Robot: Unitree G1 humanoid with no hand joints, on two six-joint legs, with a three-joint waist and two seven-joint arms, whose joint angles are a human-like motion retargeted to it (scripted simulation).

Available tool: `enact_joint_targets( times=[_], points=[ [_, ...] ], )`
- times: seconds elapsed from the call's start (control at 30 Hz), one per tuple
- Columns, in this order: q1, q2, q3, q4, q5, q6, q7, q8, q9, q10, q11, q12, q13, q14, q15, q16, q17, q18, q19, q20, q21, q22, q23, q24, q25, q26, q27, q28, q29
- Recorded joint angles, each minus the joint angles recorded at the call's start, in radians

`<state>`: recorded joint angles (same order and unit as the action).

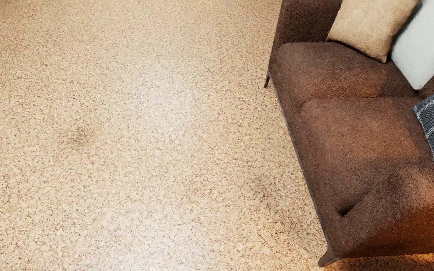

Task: Go around sofa

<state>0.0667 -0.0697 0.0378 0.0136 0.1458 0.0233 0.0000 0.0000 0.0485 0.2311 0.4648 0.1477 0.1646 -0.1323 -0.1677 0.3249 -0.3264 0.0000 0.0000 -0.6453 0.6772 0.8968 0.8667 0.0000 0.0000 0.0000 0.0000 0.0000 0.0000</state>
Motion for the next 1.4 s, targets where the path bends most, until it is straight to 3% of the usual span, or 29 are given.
enact_joint_targets(
  times=[0.03, 0.07, 0.1, 0.17, 0.23, 0.3, 0.47, 0.53, 0.6, 0.63, 0.7, 0.73, 0.8, 0.83, 0.87, 0.97, 1.0, 1.07, 1.1, 1.17, 1.2, 1.23, 1.27, 1.3, 1.33, 1.4],
  points=[
    [-0.027, -0.025, -0.026, 0.004, 0.01, 0.001, 0.0, 0.0, -0.004, 0.023, 0.014, 0.006, -0.008, -0.024, 0.016, 0.003, 0.003, 0.0, 0.0, 0.067, 0.005, 0.013, 0.002, 0.0, 0.0, 0.0, 0.0, 0.0, 0.0],
    [0.012, -0.016, 0.031, 0.006, 0.025, 0.015, 0.0, 0.0, -0.018, -0.065, 0.026, 0.038, 0.013, -0.075, 0.009, -0.002, -0.001, 0.0, 0.0, 0.096, 0.002, 0.009, -0.008, 0.0, 0.0, 0.0, 0.0, 0.0, 0.0],
    [-0.041, -0.022, -0.005, -0.002, 0.018, 0.003, 0.0, 0.0, -0.002, 0.266, 0.036, 0.034, 0.0, -0.201, 0.021, 0.005, -0.005, 0.0, 0.0, 0.074, 0.005, 0.005, -0.017, 0.0, 0.0, 0.0, 0.0, 0.0, 0.0],
    [-0.156, 0.015, 0.011, 0.013, 0.034, 0.013, 0.0, 0.0, 0.023, 0.455, 0.037, 0.055, 0.0, -0.217, -0.042, 0.007, -0.013, 0.0, 0.0, 0.075, -0.017, -0.004, -0.061, 0.0, 0.0, 0.0, 0.0, 0.0, 0.0],
    [-0.269, 0.088, 0.037, 0.028, 0.032, 0.025, 0.0, 0.0, 0.076, 0.688, 0.043, 0.067, -0.038, -0.178, -0.084, -0.014, -0.038, 0.0, 0.0, 0.084, 0.035, 0.021, -0.071, 0.0, 0.0, 0.0, 0.0, 0.0, 0.0],
    [-0.387, 0.117, 0.137, 0.031, 0.005, 0.0, 0.0, 0.0, 0.055, 0.689, 0.014, 0.102, -0.07, -0.168, -0.142, -0.008, -0.025, 0.0, 0.0, 0.079, 0.017, 0.017, -0.06, 0.0, 0.0, 0.0, 0.0, 0.0, 0.0],
    [-0.583, 0.335, 0.224, 0.054, -0.023, -0.005, 0.0, 0.0, 0.073, 0.417, -0.066, 0.147, -0.134, 0.035, -0.341, 0.0, -0.034, 0.0, 0.0, 0.089, -0.031, 0.091, -0.117, 0.0, 0.0, 0.0, 0.0, 0.0, 0.0],
    [-0.625, 0.395, 0.26, 0.062, -0.037, -0.005, 0.0, 0.0, 0.081, 0.392, -0.065, 0.152, -0.152, 0.025, -0.355, 0.001, -0.038, 0.0, 0.0, 0.099, -0.032, 0.108, -0.107, 0.0, 0.0, 0.0, 0.0, 0.0, 0.0],
    [-0.661, 0.435, 0.309, 0.058, -0.071, -0.021, 0.0, 0.0, 0.078, 0.526, -0.041, 0.156, -0.142, 0.031, -0.29, 0.013, -0.035, 0.0, 0.0, 0.084, 0.005, 0.108, -0.073, 0.0, 0.0, 0.0, 0.0, 0.0, 0.0],
    [-0.668, 0.43, 0.321, 0.039, -0.104, -0.048, 0.0, 0.0, 0.075, 0.59, 0.006, 0.145, -0.123, 0.006, -0.199, 0.014, -0.017, 0.0, 0.0, 0.058, 0.005, 0.128, -0.034, 0.0, 0.0, 0.0, 0.0, 0.0, 0.0],
    [-0.591, 0.37, 0.3, 0.012, -0.129, -0.046, 0.0, 0.0, 0.06, 0.656, 0.235, 0.138, -0.04, -0.08, 0.1, 0.009, -0.007, 0.0, 0.0, 0.093, -0.001, 0.126, -0.028, 0.0, 0.0, 0.0, 0.0, 0.0, 0.0],
    [-0.536, 0.292, 0.244, -0.018, -0.133, -0.046, 0.0, 0.0, 0.071, 0.648, 0.416, 0.126, -0.028, -0.115, 0.226, 0.003, -0.015, 0.0, 0.0, 0.116, 0.042, 0.122, -0.019, 0.0, 0.0, 0.0, 0.0, 0.0, 0.0],
    [-0.404, 0.059, 0.176, -0.038, -0.129, -0.028, 0.0, 0.0, 0.078, 0.603, 0.808, 0.098, 0.007, -0.178, 0.222, -0.003, -0.026, 0.0, 0.0, 0.121, 0.075, 0.063, -0.002, 0.0, 0.0, 0.0, 0.0, 0.0, 0.0],
    [-0.323, -0.044, 0.095, -0.038, -0.101, -0.007, 0.0, 0.0, 0.09, 0.55, 0.878, 0.082, 0.032, -0.18, 0.219, -0.007, -0.018, 0.0, 0.0, 0.14, 0.024, 0.02, 0.007, 0.0, 0.0, 0.0, 0.0, 0.0, 0.0],
    [-0.243, -0.146, 0.03, -0.036, -0.088, 0.01, 0.0, 0.0, 0.09, 0.49, 0.851, 0.063, 0.064, -0.186, 0.223, -0.001, -0.029, 0.0, 0.0, 0.132, 0.003, -0.024, -0.012, 0.0, 0.0, 0.0, 0.0, 0.0, 0.0],
    [0.033, -0.302, -0.123, -0.003, -0.057, 0.049, 0.0, 0.0, 0.1, 0.321, 0.346, 0.036, 0.109, -0.223, 0.44, 0.02, -0.05, 0.0, 0.0, 0.183, 0.05, -0.136, 0.013, 0.0, 0.0, 0.0, 0.0, 0.0, 0.0],
    [0.096, -0.337, -0.158, 0.0, -0.06, 0.05, 0.0, 0.0, 0.091, 0.288, 0.168, 0.016, 0.129, -0.263, 0.375, 0.031, -0.056, 0.0, 0.0, 0.186, 0.046, -0.164, 0.005, 0.0, 0.0, 0.0, 0.0, 0.0, 0.0],
    [0.208, -0.374, -0.179, -0.002, -0.058, 0.054, 0.0, 0.0, 0.07, 0.264, -0.021, -0.03, 0.15, -0.343, -0.079, 0.048, -0.051, 0.0, 0.0, 0.194, 0.052, -0.179, 0.036, 0.0, 0.0, 0.0, 0.0, 0.0, 0.0],
    [0.234, -0.397, -0.21, 0.001, -0.069, 0.056, 0.0, 0.0, 0.066, 0.279, -0.009, -0.038, 0.154, -0.358, -0.13, 0.041, -0.051, 0.0, 0.0, 0.219, 0.073, -0.169, 0.043, 0.0, 0.0, 0.0, 0.0, 0.0, 0.0],
    [0.275, -0.46, -0.24, 0.033, -0.039, 0.088, 0.0, 0.0, 0.068, 0.358, 0.092, -0.03, 0.163, -0.251, 0.287, 0.02, -0.046, 0.0, 0.0, 0.246, 0.09, -0.124, 0.056, 0.0, 0.0, 0.0, 0.0, 0.0, 0.0],
    [0.268, -0.461, -0.248, 0.068, -0.012, 0.119, 0.0, 0.0, 0.074, 0.46, 0.179, -0.003, 0.156, -0.1, 0.399, -0.002, -0.044, 0.0, 0.0, 0.257, 0.104, -0.09, 0.072, 0.0, 0.0, 0.0, 0.0, 0.0, 0.0],
    [0.232, -0.409, -0.224, 0.09, 0.019, 0.134, 0.0, 0.0, 0.072, 0.626, 0.217, 0.029, 0.156, 0.103, 0.397, -0.017, -0.046, 0.0, 0.0, 0.238, 0.109, -0.053, 0.083, 0.0, 0.0, 0.0, 0.0, 0.0, 0.0],
    [0.132, -0.364, -0.193, 0.103, 0.05, 0.133, 0.0, 0.0, 0.064, 0.832, 0.242, 0.06, 0.156, 0.23, 0.38, -0.024, -0.037, 0.0, 0.0, 0.223, 0.077, -0.038, 0.086, 0.0, 0.0, 0.0, 0.0, 0.0, 0.0],
    [0.04, -0.283, -0.158, 0.124, 0.074, 0.141, 0.0, 0.0, 0.076, 1.034, 0.232, 0.078, 0.141, 0.154, 0.329, -0.022, -0.046, 0.0, 0.0, 0.177, 0.079, -0.024, 0.059, 0.0, 0.0, 0.0, 0.0, 0.0, 0.0],
    [-0.05, -0.183, -0.106, 0.132, 0.072, 0.133, 0.0, 0.0, 0.087, 1.149, 0.201, 0.098, 0.121, -0.013, 0.254, -0.022, -0.047, 0.0, 0.0, 0.156, 0.07, -0.02, 0.043, 0.0, 0.0, 0.0, 0.0, 0.0, 0.0],
    [-0.233, -0.015, 0.023, 0.114, 0.041, 0.074, 0.0, 0.0, 0.078, 1.129, 0.124, 0.137, 0.051, -0.175, 0.113, -0.012, -0.05, 0.0, 0.0, 0.159, 0.076, 0.015, 0.01, 0.0, 0.0, 0.0, 0.0, 0.0, 0.0]
  ],
)
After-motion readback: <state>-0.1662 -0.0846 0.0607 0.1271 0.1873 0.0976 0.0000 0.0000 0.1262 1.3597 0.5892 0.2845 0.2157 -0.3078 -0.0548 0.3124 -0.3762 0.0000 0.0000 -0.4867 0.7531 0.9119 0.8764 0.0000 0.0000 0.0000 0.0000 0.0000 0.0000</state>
